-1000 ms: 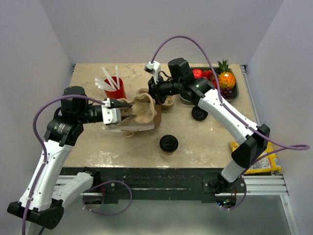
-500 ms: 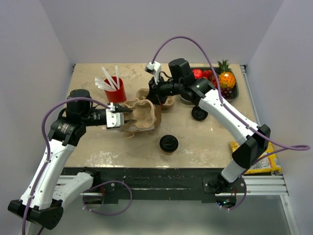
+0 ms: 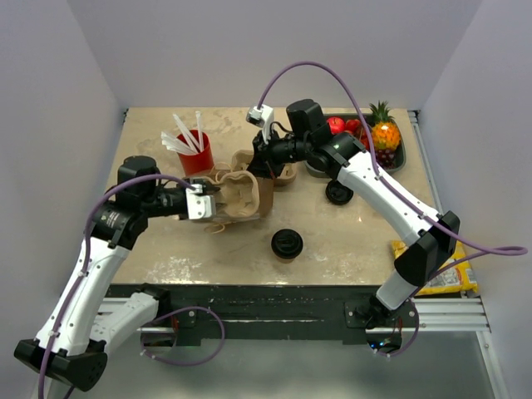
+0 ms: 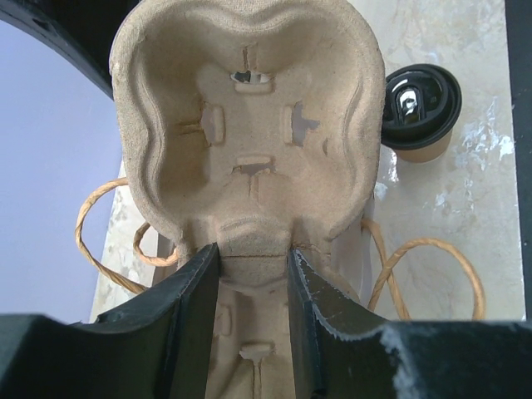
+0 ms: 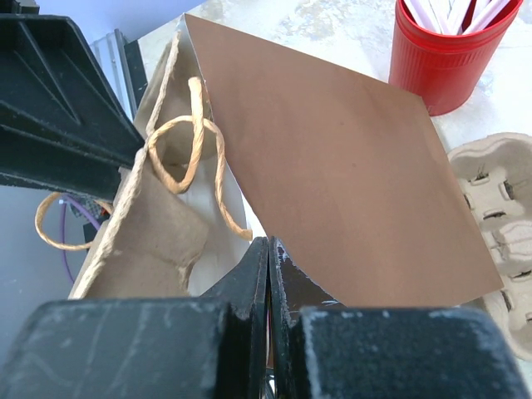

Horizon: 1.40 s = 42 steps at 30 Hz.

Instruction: Pack the takeout coffee

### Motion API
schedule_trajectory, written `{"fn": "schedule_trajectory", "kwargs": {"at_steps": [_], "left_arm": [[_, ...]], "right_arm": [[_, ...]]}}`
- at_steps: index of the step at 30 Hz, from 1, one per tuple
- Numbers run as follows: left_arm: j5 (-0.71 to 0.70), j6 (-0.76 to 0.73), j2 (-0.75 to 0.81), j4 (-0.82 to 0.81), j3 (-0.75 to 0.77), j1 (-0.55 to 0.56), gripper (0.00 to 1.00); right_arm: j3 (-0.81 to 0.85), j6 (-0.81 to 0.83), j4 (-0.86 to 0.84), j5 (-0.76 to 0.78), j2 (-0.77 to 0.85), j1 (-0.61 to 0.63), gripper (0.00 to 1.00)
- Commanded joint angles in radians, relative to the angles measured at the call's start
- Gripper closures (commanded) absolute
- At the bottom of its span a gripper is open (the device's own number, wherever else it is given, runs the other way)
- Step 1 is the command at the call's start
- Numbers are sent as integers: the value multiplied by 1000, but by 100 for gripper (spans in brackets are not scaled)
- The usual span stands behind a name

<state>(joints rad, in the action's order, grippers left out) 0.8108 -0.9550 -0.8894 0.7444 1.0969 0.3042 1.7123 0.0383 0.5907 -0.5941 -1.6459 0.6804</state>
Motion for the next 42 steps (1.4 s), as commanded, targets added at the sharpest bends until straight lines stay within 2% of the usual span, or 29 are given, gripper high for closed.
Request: {"fn": "schedule_trajectory", "kwargs": {"at_steps": [1, 17, 27, 36, 42], "left_arm": [[-45, -59, 14, 6, 9, 6, 100], [-79, -186, -60, 111, 70, 6, 100], [-114, -221, -100, 42, 118, 33, 100], [-200, -479, -85, 168, 120, 55, 100], [-248, -496, -117, 180, 173, 61, 100]], "right_arm": [[0, 25, 18, 10, 55, -12, 100], [-5, 86, 61, -58, 52, -27, 100], [46, 126, 106, -92, 14, -27, 100], [83, 132, 106, -98, -14, -25, 100], [70, 137, 118, -98, -5, -16, 100]]}}
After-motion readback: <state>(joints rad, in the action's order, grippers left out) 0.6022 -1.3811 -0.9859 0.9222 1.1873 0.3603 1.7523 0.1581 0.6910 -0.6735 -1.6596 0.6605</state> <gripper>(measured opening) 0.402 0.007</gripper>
